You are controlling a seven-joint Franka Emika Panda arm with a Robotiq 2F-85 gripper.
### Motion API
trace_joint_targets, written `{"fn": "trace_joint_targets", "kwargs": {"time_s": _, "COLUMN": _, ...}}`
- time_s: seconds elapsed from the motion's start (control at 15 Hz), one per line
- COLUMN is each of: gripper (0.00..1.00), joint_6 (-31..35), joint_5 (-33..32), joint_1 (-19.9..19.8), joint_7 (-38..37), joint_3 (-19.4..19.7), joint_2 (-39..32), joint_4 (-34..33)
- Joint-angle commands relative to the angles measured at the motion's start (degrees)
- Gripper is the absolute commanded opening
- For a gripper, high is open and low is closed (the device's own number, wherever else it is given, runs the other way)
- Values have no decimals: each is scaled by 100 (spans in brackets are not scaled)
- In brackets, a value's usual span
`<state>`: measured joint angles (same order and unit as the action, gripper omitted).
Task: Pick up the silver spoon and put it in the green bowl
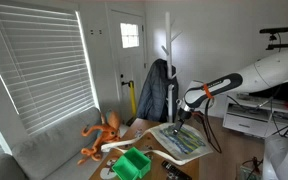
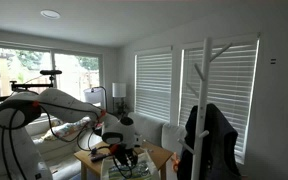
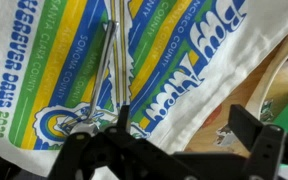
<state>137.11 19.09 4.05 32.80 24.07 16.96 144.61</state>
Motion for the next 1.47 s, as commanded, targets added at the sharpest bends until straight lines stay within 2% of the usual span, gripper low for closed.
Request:
{"fn": "trace_joint_targets", "kwargs": {"time_s": 0.0, "gripper": 100, "joint_6": -33, "joint_5": 102, "joint_1": -250, "joint_7": 67, "joint_3": -250, "joint_2": -29, "joint_4": -10}}
{"fn": "trace_joint_targets", "kwargs": {"time_s": 0.27, "gripper": 100, "joint_6": 66, "joint_5": -690, "joint_1": -817, "joint_7": -1243, "joint_3": -712, "joint_2": -71, "joint_4": -124}}
{"fn": "trace_joint_targets", "kwargs": {"time_s": 0.4, "gripper": 100, "joint_6": -83, "joint_5": -1221, "joint_1": -1122, "joint_7": -2046, "joint_3": -937, "joint_2": -149, "joint_4": -262}}
{"fn": "trace_joint_targets", "kwargs": {"time_s": 0.6, "gripper": 100, "joint_6": -419, "joint_5": -1666, "joint_1": -1355, "joint_7": -2815, "joint_3": -1121, "joint_2": -337, "joint_4": -454}}
{"fn": "trace_joint_targets", "kwargs": {"time_s": 0.93, "gripper": 98, "joint_6": -326, "joint_5": -1335, "joint_1": -1353, "joint_7": -3069, "joint_3": -1055, "joint_2": -724, "joint_4": -597}}
{"fn": "trace_joint_targets", "kwargs": {"time_s": 1.0, "gripper": 77, "joint_6": -324, "joint_5": -1297, "joint_1": -1368, "joint_7": -3078, "joint_3": -1039, "joint_2": -802, "joint_4": -651}}
{"fn": "trace_joint_targets", "kwargs": {"time_s": 1.13, "gripper": 68, "joint_6": -322, "joint_5": -1299, "joint_1": -1407, "joint_7": -3141, "joint_3": -1031, "joint_2": -943, "joint_4": -736}}
{"fn": "trace_joint_targets", "kwargs": {"time_s": 1.4, "gripper": 40, "joint_6": -265, "joint_5": -1225, "joint_1": -1429, "joint_7": -3106, "joint_3": -1049, "joint_2": -1271, "joint_4": -922}}
